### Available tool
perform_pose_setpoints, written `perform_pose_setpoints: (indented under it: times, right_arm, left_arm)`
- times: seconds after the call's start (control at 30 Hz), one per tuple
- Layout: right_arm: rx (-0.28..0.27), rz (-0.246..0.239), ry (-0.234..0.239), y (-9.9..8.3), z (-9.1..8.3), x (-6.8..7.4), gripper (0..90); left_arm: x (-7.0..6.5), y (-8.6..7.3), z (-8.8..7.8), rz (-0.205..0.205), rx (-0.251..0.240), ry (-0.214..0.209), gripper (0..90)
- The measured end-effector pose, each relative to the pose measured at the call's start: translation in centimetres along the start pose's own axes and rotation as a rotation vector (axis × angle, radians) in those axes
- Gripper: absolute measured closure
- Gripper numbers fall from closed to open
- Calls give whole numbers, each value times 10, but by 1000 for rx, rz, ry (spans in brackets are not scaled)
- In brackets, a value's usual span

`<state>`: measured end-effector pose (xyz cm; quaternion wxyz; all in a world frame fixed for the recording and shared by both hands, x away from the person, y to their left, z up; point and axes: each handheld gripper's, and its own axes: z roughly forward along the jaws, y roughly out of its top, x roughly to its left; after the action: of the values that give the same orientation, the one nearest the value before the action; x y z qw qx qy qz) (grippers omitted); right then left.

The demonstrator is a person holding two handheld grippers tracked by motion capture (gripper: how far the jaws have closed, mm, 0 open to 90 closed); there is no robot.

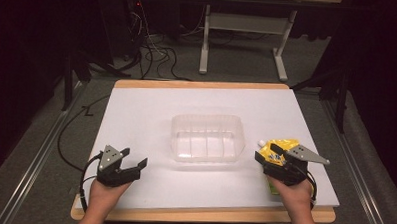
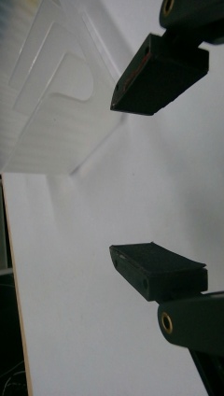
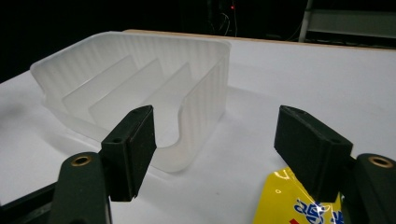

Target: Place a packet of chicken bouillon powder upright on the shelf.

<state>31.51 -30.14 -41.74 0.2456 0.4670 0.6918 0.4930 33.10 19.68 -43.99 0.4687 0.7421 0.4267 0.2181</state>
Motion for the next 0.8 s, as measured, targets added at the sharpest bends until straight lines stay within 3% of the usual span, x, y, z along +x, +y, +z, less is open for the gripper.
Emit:
perform_pose_setpoints:
  times: [0.3, 0.53, 0.8]
  right_arm:
    - [20, -18, -20, -6, -2, -6, 309]
    - [19, -20, -42, -8, -9, -11, 340]
    - [30, -2, -96, -22, -38, -18, 496]
  left_arm:
    - [-10, 2, 2, 29, -3, -3, 246]
    - [-19, 1, 4, 23, -3, -12, 240]
    - [-37, 15, 22, 43, -20, -43, 240]
